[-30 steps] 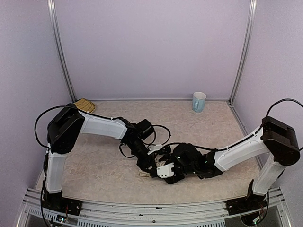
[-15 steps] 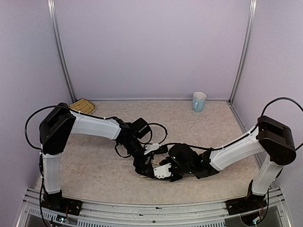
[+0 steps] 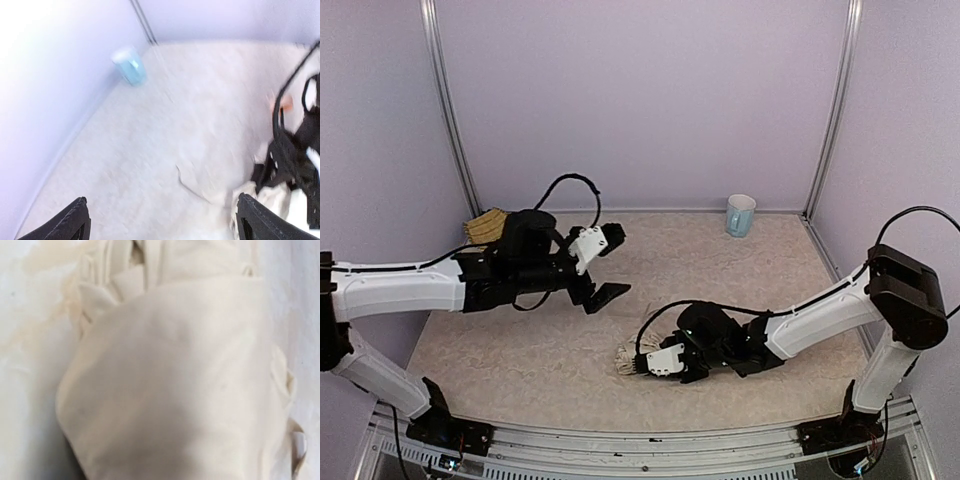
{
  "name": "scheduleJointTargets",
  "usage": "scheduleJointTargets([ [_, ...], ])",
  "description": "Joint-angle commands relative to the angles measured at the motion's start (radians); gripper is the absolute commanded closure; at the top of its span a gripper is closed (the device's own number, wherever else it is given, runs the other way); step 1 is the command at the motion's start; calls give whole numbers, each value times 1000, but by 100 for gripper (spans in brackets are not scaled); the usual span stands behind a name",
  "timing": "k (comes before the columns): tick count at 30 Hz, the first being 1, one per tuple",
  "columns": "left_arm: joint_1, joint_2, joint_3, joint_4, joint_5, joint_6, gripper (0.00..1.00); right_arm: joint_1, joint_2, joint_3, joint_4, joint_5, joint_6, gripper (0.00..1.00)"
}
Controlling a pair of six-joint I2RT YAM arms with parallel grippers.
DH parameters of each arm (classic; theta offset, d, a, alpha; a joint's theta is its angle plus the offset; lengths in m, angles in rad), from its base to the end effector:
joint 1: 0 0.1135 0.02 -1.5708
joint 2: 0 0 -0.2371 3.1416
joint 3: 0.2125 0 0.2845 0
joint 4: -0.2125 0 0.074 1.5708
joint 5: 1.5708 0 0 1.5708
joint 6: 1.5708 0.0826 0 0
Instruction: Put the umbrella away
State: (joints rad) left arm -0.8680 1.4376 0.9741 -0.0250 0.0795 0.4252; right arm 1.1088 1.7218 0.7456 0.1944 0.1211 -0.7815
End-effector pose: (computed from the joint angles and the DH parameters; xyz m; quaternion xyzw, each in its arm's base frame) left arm 0.2549 -0.3111 0.2045 0.5323 0.6712 -0.1463 0.4947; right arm 0.1747 0.3284 0.0412 -0.7333 0.5585 0.0074 0.3876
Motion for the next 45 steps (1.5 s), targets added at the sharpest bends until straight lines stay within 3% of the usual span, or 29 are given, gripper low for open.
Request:
scheduleJointTargets([
  [1,9,-168,-327,782,-181,-230,1,-20,-16,-6,-174,-115,32,100],
  [3,14,-179,-491,1062,-162,-284,1,-47,-19,22,-222,-215,67,100],
  [4,13,-177,-517,1092,-83,-234,5,-62,-17,38,-246,-260,88,100],
  [6,-9,-180,-492,931,23,-130,16,-89,-7,69,-295,-325,120,100],
  [10,-140,-151,-490,681,-136,75,37,-122,2,78,-331,-386,141,100],
  [15,-267,-46,-529,603,-173,209,39,-194,66,161,-430,-555,180,100],
  [18,-316,41,-497,608,-230,243,44,-218,125,222,-502,-577,209,100],
  [24,-433,232,-480,816,-413,411,61,-232,148,231,-495,-590,247,100],
  [28,-436,323,-476,924,-489,459,64,-242,150,229,-484,-631,264,100],
  [34,-435,435,-424,1067,-607,540,84,-244,154,234,-489,-636,268,100],
  [37,-435,459,-429,1125,-613,548,100,-244,150,234,-492,-641,268,100],
  [41,-438,446,-417,1101,-582,513,100,-246,151,240,-497,-627,279,100],
  [45,-429,405,-366,998,-425,395,100,-252,152,261,-465,-617,326,100],
])
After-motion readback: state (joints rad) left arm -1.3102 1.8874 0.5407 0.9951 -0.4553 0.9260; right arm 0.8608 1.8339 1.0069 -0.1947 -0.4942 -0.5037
